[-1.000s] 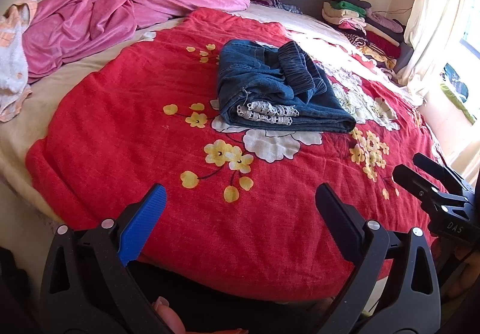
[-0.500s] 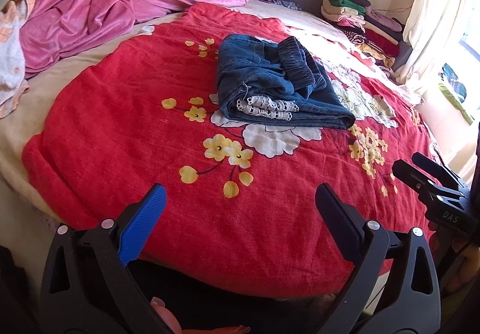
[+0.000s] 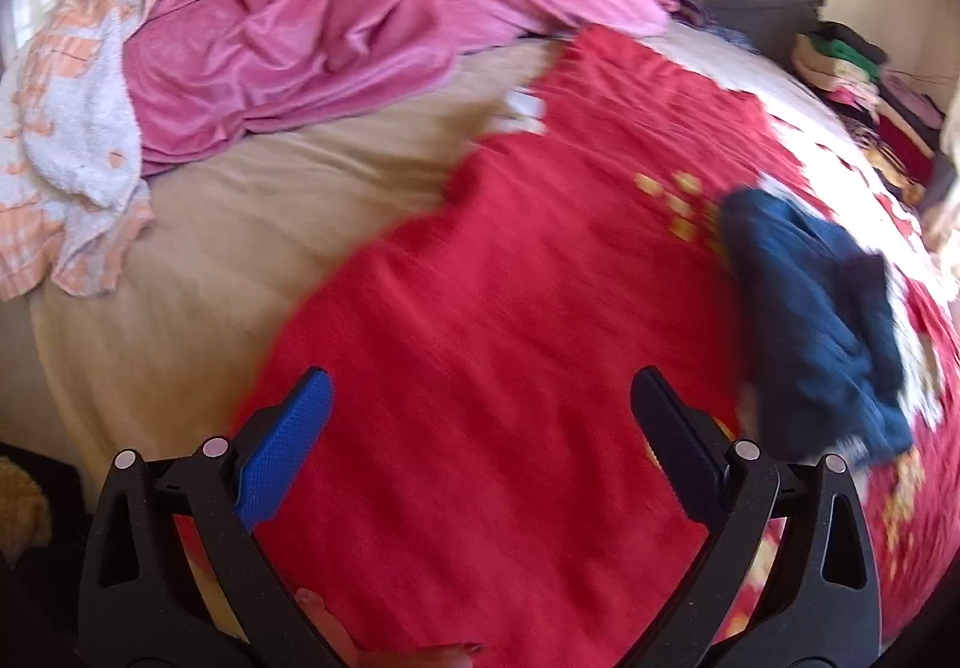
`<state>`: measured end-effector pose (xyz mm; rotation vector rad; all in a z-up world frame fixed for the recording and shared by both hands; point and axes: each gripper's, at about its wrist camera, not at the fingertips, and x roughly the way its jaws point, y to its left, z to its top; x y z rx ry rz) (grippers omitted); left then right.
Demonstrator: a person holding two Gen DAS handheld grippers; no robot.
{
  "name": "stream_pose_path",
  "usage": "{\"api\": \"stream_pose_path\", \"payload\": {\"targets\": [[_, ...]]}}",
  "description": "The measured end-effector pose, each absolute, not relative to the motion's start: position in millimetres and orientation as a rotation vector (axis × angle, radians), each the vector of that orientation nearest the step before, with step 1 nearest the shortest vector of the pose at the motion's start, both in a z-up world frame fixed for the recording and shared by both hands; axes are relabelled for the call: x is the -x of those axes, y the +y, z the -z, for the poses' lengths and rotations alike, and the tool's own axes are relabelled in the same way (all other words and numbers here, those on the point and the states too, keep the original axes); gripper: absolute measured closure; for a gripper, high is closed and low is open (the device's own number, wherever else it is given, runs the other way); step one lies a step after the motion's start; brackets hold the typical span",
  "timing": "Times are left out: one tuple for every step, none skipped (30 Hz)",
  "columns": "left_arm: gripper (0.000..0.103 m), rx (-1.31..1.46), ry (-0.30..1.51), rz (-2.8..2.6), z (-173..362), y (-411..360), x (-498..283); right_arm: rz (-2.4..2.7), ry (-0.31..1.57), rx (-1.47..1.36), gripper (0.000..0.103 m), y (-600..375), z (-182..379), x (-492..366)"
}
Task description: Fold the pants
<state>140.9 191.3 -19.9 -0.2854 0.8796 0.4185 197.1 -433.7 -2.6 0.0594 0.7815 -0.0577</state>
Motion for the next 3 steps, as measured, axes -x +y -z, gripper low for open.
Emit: {"api": "stream_pose_path", "payload": {"targets": [[0.01, 0.293, 0.895, -0.47, 21.4, 214.4, -155.0, 0.116, 0.797, -0.054, 0.005, -457.1, 4.1, -214.8], [0.01, 0.295, 0.9, -0.523, 23.0, 238.2, -170.3, 0.167, 0.804, -0.063, 0.005, -480.0, 5.8, -232.1], [0.01, 0.299, 0.91, -0.556, 25.0, 257.2, -183.4, 0.199, 0.811, -0.085, 0.005, -501.1, 8.6, -247.2]]}}
